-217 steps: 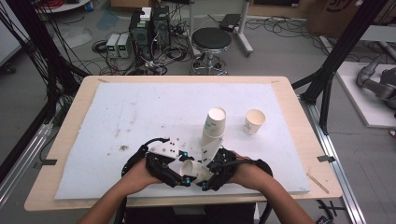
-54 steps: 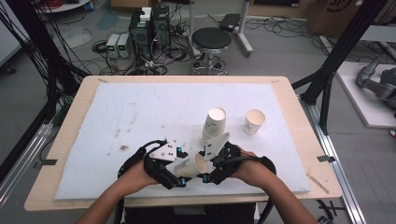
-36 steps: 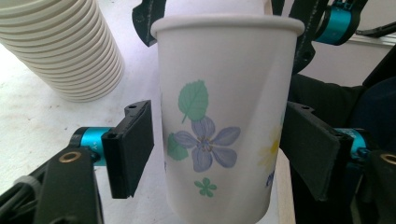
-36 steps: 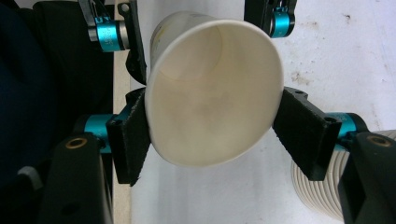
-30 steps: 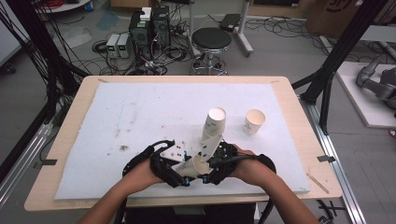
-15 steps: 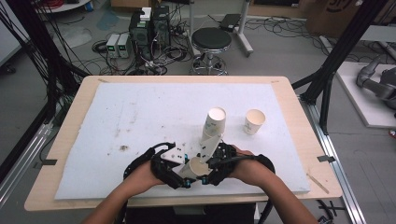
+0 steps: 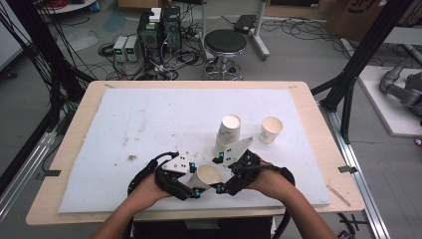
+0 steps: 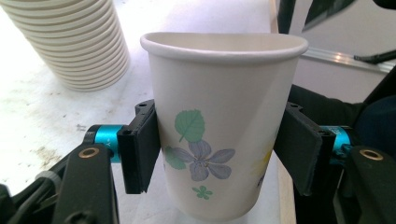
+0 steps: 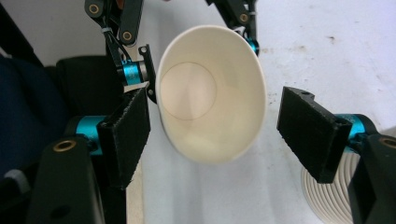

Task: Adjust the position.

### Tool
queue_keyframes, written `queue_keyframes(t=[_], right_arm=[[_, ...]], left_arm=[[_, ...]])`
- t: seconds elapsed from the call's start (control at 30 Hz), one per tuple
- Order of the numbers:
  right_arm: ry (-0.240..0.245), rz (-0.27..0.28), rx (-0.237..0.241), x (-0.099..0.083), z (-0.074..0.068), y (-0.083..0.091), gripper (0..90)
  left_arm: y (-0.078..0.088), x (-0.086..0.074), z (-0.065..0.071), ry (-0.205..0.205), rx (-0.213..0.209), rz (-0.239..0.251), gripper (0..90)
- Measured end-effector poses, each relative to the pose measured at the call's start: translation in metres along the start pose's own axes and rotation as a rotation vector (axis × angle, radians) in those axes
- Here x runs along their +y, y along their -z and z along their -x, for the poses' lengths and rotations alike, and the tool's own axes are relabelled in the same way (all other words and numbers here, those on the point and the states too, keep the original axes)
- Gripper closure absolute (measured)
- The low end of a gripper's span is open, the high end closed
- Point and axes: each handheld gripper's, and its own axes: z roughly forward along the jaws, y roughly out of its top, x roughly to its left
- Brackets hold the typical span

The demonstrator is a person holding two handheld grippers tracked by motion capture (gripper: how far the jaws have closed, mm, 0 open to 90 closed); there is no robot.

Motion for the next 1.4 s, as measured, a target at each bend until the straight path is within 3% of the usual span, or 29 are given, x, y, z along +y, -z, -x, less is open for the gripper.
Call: queue_keyframes(t=[0.53, 0.57, 0.87, 1.13, 1.4], right_arm=[[-0.148, 0.215, -0.043, -0.038, 0.001, 0.012, 26.4], [-0.166, 0.220, -0.082, -0.041, 0.001, 0.014, 26.4], [-0.261, 0.296, -0.137, -0.076, 0.003, 0.022, 26.4], [-0.315, 0.318, -0.214, -0.101, 0.003, 0.035, 26.4], [-0.348, 0.320, -0.258, -0.113, 0.001, 0.051, 26.4]], left_arm=[[0.016, -0.026, -0.002, 0.090, 0.082, 0.152, 34.6], [0.018, -0.029, -0.003, 0.098, 0.087, 0.159, 34.6], [0.032, -0.043, -0.008, 0.141, 0.144, 0.255, 33.4], [0.044, -0.049, -0.013, 0.156, 0.189, 0.322, 32.4], [0.059, -0.058, -0.017, 0.168, 0.252, 0.374, 31.9]])
